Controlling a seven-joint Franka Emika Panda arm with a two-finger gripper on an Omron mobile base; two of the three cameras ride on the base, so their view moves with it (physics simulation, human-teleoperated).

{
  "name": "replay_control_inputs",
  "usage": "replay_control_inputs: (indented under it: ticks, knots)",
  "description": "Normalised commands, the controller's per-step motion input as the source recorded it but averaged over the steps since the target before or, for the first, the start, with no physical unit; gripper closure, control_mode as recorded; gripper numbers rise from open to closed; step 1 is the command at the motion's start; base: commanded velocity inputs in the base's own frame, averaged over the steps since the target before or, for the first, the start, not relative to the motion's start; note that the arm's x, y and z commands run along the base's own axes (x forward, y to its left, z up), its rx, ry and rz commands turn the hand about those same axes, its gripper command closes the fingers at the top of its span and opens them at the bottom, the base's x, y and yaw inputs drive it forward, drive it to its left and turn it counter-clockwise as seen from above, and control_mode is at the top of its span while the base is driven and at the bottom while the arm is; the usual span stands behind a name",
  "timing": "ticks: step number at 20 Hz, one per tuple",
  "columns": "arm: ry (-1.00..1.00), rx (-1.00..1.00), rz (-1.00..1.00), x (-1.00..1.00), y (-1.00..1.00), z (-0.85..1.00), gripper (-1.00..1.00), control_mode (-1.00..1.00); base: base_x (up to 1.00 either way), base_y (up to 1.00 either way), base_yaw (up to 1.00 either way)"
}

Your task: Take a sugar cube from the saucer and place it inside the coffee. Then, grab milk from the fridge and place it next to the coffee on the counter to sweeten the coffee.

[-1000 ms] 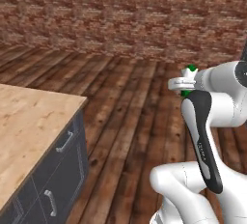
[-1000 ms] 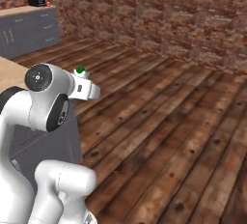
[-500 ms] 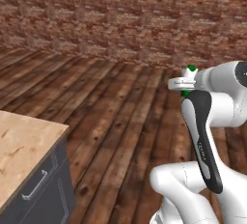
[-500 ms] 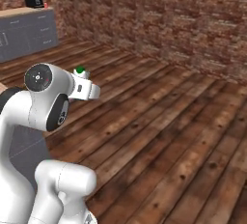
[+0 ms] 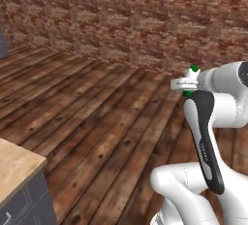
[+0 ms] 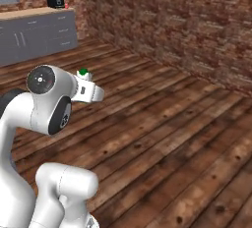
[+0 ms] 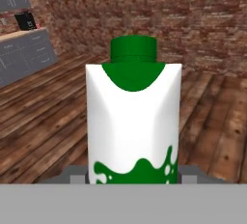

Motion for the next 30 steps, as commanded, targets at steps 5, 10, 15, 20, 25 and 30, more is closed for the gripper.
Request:
replay_control_inputs:
  ticks: [5, 10, 15, 20, 25, 30]
  knots:
    - [0.00, 0.00, 0.00, 0.00, 0.00, 0.00, 1.00, 1.00, 1.00, -0.69, 0.37]
    - [0.00, 0.00, 0.00, 0.00, 0.00, 0.00, 1.00, 1.00, 1.00, -0.61, 0.37]
    - [0.00, 0.00, 0.00, 0.00, 0.00, 0.00, 1.00, 1.00, 1.00, -0.56, 0.37]
    - [0.00, 0.00, 0.00, 0.00, 0.00, 0.00, 1.00, 1.00, 1.00, -0.52, 0.35]
    - [0.00, 0.00, 0.00, 0.00, 0.00, 0.00, 1.00, 1.00, 1.00, -0.43, 0.33]
    - [0.00, 0.00, 0.00, 0.00, 0.00, 0.00, 1.00, 1.00, 1.00, -0.34, 0.33]
